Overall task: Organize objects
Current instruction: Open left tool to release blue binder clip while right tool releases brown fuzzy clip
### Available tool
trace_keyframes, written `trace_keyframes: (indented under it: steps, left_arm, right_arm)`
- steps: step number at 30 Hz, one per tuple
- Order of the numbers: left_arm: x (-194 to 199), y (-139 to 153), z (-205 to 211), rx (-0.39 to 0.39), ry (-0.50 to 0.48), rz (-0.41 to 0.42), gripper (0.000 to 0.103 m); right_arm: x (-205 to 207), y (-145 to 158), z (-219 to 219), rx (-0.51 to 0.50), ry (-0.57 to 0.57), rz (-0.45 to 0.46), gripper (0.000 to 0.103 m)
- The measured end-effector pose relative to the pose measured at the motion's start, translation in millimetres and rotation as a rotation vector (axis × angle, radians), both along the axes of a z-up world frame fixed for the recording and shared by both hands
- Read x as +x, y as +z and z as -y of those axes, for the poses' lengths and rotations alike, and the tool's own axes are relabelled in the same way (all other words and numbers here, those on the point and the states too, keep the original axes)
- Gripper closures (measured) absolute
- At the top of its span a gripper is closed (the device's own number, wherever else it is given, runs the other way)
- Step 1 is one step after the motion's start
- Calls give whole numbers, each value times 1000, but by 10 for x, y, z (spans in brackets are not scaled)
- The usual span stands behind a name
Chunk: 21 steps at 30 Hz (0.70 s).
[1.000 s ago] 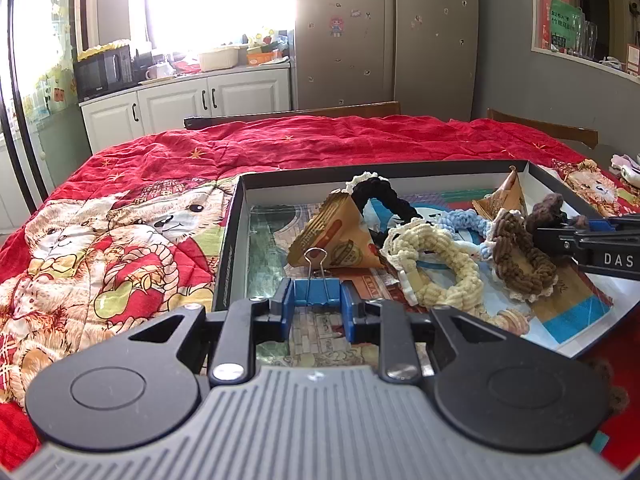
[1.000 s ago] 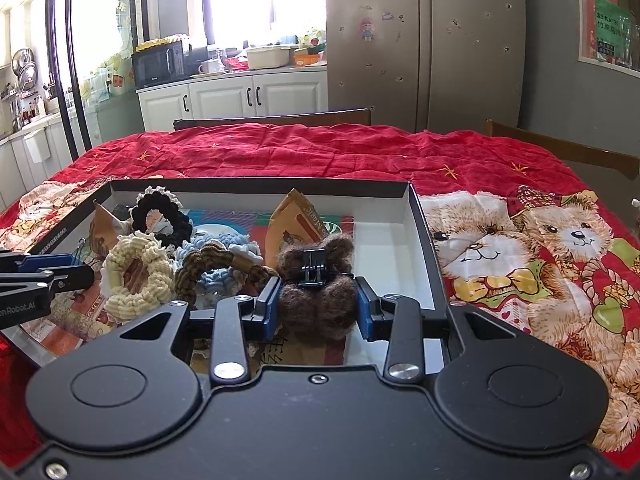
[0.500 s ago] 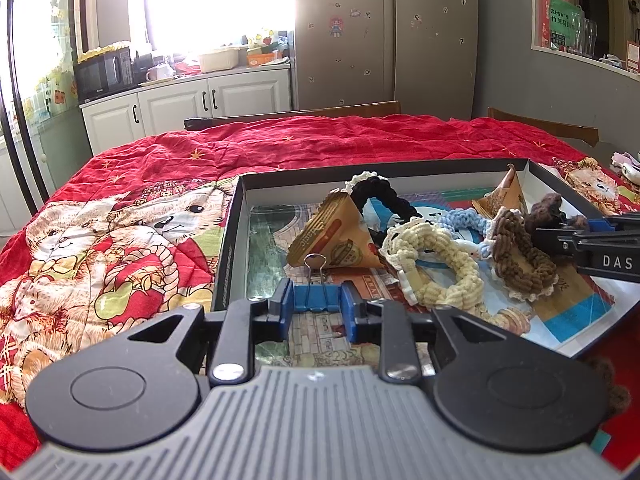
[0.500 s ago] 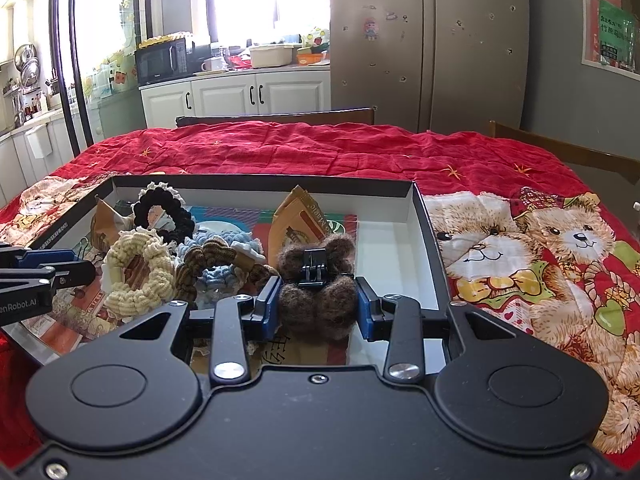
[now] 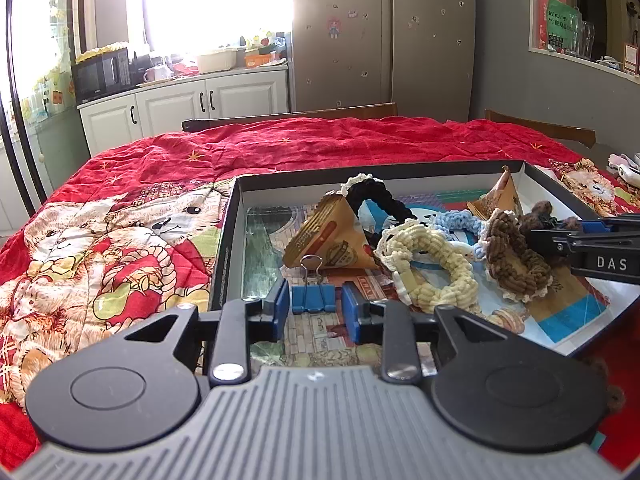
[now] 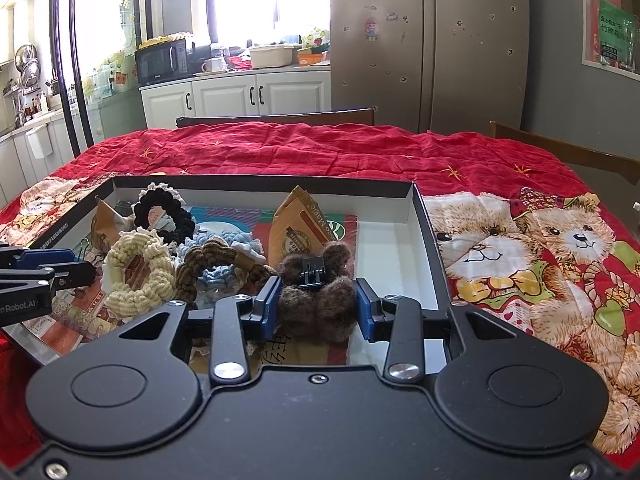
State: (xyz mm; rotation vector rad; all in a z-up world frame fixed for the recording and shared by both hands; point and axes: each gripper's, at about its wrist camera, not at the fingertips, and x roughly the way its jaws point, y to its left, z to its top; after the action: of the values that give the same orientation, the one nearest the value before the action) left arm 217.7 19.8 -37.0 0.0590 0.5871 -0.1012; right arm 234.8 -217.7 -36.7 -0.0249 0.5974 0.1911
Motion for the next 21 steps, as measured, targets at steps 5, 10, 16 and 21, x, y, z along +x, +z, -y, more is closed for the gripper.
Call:
trace_keyframes:
  steps: [5,10,16,21]
  left_arm:
    - [-20,28,-12,-7,1,7,53]
    - [-57,64,0,-9,-5,18,48]
    - [-123,125,4,-15,-9,35,42]
    - [-190,185,4,-27,-12,48,39]
  right_arm:
    - [-5,17,29,10,-5,5,61]
    - [-21,33,31,13,-4,11,57]
    - [-63,78,14,13,1,26,52]
    - [-116,123,16,18,0,39,51]
